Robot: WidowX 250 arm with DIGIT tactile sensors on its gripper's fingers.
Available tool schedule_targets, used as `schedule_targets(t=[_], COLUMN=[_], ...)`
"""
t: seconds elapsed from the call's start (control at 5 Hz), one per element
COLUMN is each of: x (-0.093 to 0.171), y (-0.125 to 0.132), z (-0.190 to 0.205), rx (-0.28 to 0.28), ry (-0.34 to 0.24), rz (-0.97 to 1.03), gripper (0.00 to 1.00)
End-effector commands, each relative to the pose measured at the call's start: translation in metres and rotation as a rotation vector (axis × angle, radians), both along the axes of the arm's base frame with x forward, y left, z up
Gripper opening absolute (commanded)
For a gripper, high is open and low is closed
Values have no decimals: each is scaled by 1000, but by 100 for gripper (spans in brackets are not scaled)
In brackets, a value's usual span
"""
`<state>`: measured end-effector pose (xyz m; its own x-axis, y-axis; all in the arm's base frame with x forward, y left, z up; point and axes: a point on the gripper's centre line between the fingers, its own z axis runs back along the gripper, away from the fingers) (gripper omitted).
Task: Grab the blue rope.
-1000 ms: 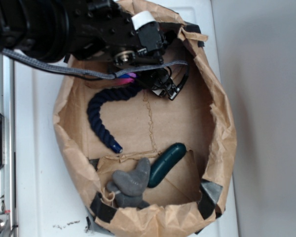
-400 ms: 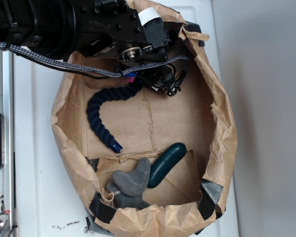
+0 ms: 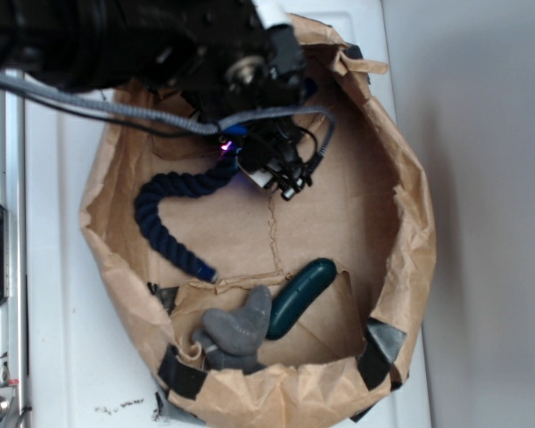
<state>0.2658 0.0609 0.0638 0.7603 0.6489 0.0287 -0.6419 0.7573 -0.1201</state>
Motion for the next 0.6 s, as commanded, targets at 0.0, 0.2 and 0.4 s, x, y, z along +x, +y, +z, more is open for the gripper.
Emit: schedule_targets(t=[0.0, 0.2, 0.4], x=[-10, -17, -20], y=[-7, -18, -33], z=[83, 99, 108], rx=[-21, -4, 64], ry=[-144, -141, -189], rz=[-107, -171, -256], gripper=[0, 0, 0])
